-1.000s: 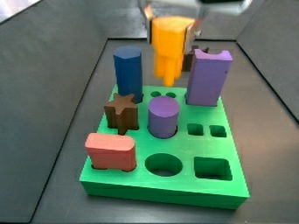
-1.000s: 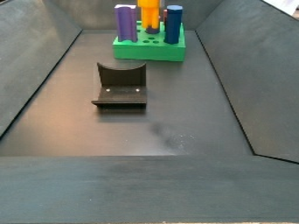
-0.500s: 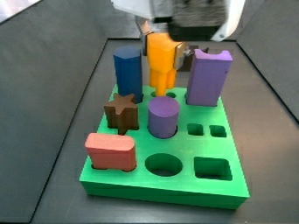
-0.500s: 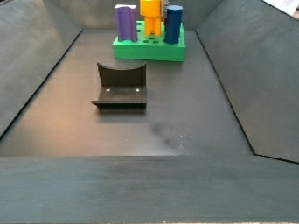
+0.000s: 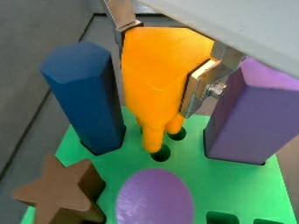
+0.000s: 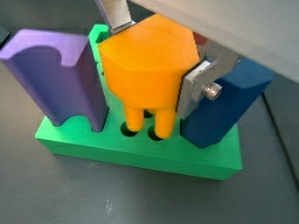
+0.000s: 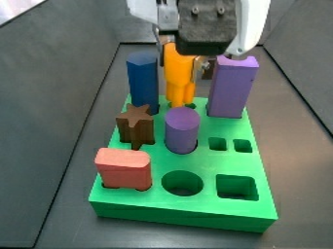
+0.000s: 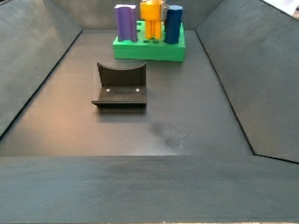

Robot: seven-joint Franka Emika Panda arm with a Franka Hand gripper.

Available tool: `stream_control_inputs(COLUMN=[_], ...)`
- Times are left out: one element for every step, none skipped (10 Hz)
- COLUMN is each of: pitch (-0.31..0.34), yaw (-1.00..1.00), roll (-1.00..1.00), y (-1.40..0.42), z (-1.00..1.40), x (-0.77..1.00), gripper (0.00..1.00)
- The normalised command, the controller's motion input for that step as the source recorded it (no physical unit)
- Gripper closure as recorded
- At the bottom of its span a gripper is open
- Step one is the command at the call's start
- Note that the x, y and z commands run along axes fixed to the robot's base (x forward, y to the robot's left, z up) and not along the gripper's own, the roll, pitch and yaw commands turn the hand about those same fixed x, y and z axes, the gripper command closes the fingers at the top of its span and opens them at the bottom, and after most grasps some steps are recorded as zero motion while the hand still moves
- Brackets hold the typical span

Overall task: Pick up the 3 prong object. Move up. Move to above the board. Insert the 3 prong object.
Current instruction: Insert the 3 prong object.

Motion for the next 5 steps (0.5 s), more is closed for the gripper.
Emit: stream_control_inputs(pitch=[0.0, 0.0, 0.0, 0.0, -0.013], yaw=[0.0, 0.0, 0.0, 0.0, 0.1], roll=[0.0, 0.02, 0.0, 0.0, 0.0], y=[0.0, 0.0, 0.0, 0.0, 0.0], z=[-0.26, -0.19, -0.16, -0.16, -0.22], x=[0.07, 0.03, 0.03, 0.03, 0.0], gripper=[1.0, 1.0, 1.0, 1.0, 1.0])
